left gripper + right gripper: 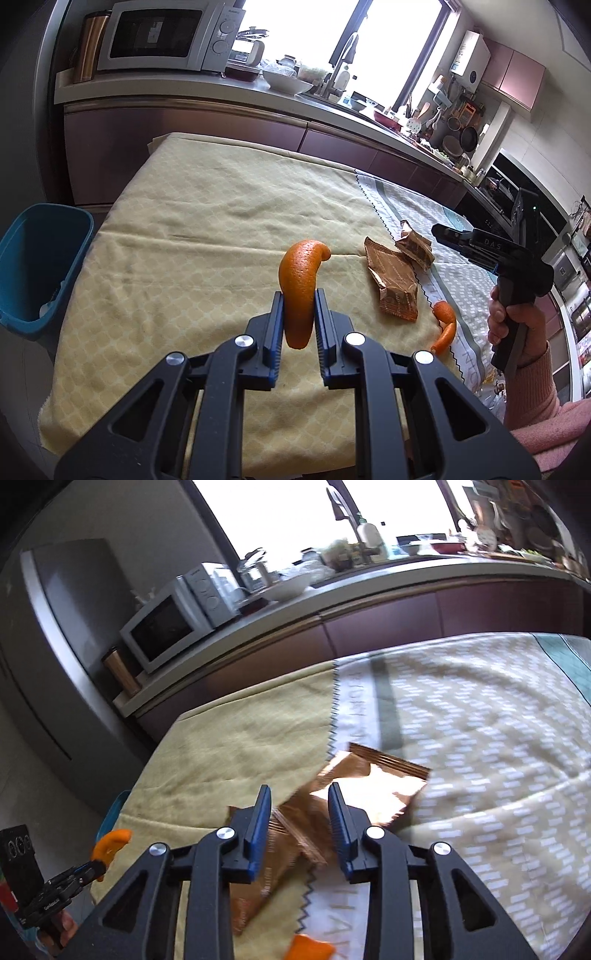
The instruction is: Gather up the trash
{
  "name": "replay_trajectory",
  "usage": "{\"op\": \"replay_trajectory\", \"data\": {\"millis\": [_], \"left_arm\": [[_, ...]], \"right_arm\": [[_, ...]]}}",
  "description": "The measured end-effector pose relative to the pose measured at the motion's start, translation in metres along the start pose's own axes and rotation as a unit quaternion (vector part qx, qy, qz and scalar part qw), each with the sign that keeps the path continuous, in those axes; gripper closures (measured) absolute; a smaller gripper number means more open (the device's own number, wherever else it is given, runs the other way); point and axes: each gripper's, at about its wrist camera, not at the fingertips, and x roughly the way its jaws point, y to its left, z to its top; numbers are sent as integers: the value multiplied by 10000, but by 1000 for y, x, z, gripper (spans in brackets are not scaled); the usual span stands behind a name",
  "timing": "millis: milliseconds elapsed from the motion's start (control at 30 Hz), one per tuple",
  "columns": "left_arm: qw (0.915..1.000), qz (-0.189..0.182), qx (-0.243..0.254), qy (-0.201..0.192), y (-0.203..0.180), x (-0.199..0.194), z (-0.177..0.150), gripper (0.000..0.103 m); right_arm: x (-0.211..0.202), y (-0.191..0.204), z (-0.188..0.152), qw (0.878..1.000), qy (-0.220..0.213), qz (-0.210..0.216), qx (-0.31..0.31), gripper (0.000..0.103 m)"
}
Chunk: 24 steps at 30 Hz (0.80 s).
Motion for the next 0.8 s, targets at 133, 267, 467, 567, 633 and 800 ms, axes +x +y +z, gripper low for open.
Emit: {"op": "replay_trajectory", "data": {"millis": [133, 267, 467, 567, 633, 800], "left_arm": [[10000, -66, 37, 59, -4, 6, 0, 87], [9999, -81, 72, 130, -8, 13, 0, 87], [9998, -50, 46, 162, -8, 15, -1, 87], [9998, -41, 25, 190, -6, 16, -2, 87], [9998, -28, 19, 205, -6, 17, -2, 87], [9997, -3, -23, 224, -3, 18, -3, 87]], "right_arm": [[3, -31, -9, 9985, 194, -136, 495, 61], [13, -38, -21, 9958, 383, 196, 809, 61], [23, -34, -20, 9927, 359, 632, 963, 66], [27, -34, -14, 9914, 278, 741, 1044, 68], [31, -32, -11, 9906, 276, 801, 1078, 68], [44, -31, -5, 9892, 333, 863, 1141, 85]]}}
